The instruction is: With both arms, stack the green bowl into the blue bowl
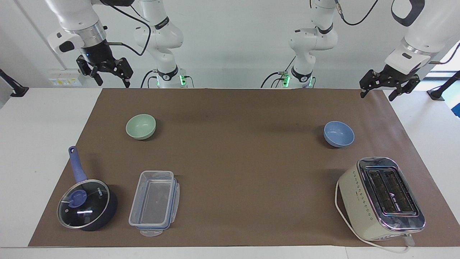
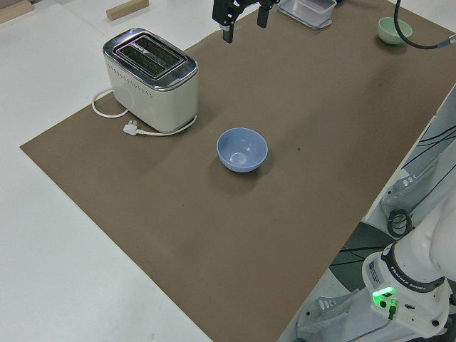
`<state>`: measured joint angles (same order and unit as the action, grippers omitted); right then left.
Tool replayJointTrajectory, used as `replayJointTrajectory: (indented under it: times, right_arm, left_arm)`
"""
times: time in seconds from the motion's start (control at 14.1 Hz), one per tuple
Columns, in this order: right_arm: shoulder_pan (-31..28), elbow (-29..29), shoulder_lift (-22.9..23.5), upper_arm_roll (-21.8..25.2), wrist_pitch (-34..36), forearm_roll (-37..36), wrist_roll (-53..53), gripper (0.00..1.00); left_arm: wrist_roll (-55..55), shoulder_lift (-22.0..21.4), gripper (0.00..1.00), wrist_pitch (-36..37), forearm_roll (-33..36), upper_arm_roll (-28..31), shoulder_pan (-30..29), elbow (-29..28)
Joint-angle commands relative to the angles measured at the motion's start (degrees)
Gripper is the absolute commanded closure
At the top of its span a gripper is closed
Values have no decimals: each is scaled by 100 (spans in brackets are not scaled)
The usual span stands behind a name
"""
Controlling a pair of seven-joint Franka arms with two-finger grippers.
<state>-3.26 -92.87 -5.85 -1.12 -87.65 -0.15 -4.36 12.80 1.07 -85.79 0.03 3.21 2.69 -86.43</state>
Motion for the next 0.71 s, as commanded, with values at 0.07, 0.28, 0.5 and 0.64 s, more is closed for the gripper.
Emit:
replayJointTrajectory:
  times: [0.07, 0.28, 0.5, 0.64]
  right_arm:
    - [-52, -38, -65, -19, 29, 129, 67, 0]
    - [-52, -38, -65, -19, 29, 121, 67, 0]
    - [-52, -38, -65, -19, 29, 129, 67, 0]
    - [-52, -38, -65, -19, 29, 121, 67, 0]
  left_arm:
    - [30, -116, 0, 19, 6, 30, 38, -111]
    - [-5, -116, 0, 36, 15, 30, 65, -94]
    - [3, -116, 0, 45, 15, 30, 56, -94]
    - [12, -116, 0, 45, 15, 30, 47, -94]
